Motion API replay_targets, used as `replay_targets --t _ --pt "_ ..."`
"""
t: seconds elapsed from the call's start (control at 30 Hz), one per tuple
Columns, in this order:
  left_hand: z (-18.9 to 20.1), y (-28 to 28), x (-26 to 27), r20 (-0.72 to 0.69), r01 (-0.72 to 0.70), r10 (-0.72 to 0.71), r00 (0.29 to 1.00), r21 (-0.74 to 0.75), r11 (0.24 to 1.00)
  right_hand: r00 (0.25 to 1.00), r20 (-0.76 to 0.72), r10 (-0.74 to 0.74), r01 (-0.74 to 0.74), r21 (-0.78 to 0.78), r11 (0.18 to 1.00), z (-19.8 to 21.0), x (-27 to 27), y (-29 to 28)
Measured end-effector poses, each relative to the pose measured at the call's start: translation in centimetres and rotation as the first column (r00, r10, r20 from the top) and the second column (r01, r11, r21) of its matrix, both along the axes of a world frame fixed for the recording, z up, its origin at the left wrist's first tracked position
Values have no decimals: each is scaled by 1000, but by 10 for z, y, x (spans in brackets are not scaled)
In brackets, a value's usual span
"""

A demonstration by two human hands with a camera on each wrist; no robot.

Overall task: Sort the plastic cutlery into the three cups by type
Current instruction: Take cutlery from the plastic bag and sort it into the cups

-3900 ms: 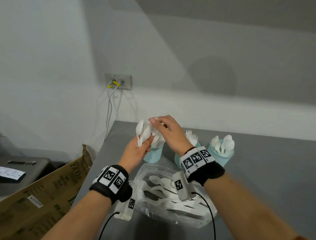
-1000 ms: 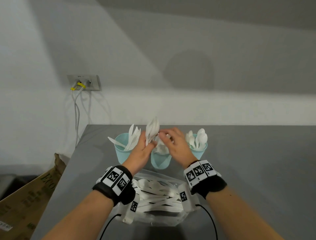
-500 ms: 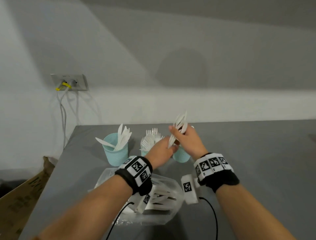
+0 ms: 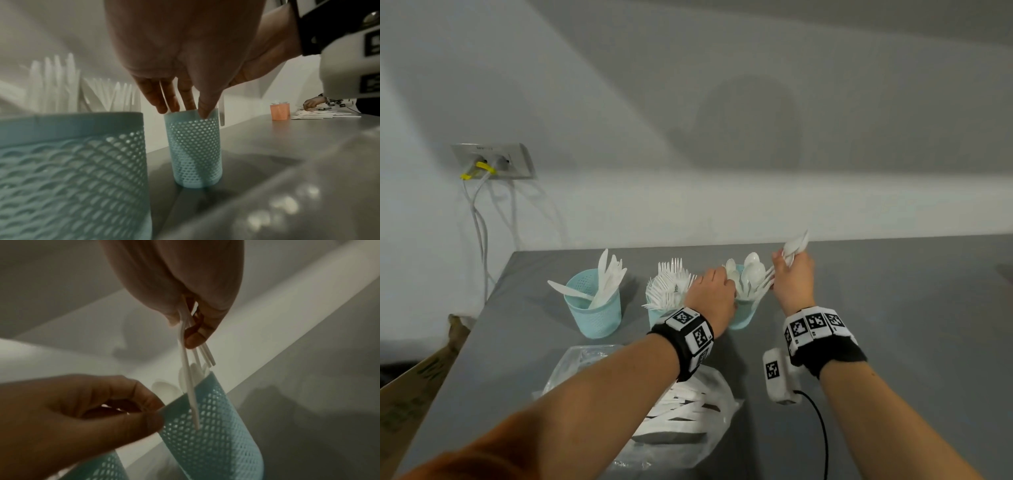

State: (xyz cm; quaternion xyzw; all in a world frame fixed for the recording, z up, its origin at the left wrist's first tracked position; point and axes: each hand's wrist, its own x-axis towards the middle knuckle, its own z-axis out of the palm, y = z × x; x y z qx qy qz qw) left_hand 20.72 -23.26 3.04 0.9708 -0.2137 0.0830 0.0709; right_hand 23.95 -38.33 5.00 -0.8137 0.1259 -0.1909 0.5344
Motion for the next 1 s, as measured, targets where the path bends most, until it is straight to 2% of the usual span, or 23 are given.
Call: replay_targets --t 0.07,0.3,0.5,0.67,0.77,0.8,0.87,0.9,0.97,1.0 --pt "-2 -2 2 -5 3 -3 1000 -40 999 1000 12 -16 16 -10 1000 2 -3 3" --pt "-8 1 8 -3 44 -44 999 -122 992 985 152 -75 59 109 992 21 -4 11" --pt "-8 2 8 -39 24 -31 999 -159 987 974 215 -77 55 108 993 11 -8 21" --pt "-6 1 11 -32 17 -20 999 -117 993 986 163 36 -25 -69 997 -4 -11 24" --pt "-7 0 10 -27 23 -27 999 -124 992 990 38 138 -131 -144 981 -16 -8 22" --pt "-6 0 10 -28 25 -28 999 -125 992 987 -33 160 -163 -233 959 -23 -7 19" --pt "-5 -1 11 -35 20 -25 999 -141 990 970 -203 133 -219 -498 839 -31 -7 18" --pt "-4 -1 11 -36 16 -22 999 -150 989 962 -254 97 -229 -565 792 -31 -8 17" --pt "-3 -1 12 -42 9 -16 999 -161 987 965 -253 67 -206 -578 790 -30 -8 13" --pt "-3 -1 12 -46 4 -12 999 -163 987 976 -204 70 -167 -510 844 -27 -10 11"
